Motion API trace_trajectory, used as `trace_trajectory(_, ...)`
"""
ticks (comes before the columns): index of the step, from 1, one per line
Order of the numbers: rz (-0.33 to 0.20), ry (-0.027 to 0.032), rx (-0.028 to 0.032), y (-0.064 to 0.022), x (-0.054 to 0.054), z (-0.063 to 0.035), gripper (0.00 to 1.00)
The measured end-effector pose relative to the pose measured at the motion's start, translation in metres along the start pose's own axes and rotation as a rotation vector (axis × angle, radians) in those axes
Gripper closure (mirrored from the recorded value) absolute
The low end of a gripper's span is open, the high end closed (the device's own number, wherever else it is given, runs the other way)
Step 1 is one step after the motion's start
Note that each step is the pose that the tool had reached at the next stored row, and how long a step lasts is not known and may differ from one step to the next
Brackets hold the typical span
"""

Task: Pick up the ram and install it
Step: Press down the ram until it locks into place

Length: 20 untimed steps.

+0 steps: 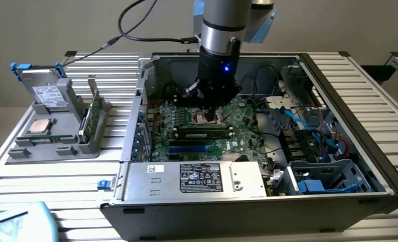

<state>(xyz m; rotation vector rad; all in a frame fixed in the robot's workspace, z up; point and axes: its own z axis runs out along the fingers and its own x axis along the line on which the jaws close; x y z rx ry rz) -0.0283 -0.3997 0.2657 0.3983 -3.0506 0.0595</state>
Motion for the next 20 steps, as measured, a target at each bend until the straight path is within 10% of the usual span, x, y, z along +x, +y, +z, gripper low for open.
trace_trajectory(13,0.190,0.0057,-0.0130,0.0001,-0.0003,0.0053,0.90)
trace_trajectory(20,0.199,0.0059,-0.0138,0.0002,-0.0003,0.0054,0.90)
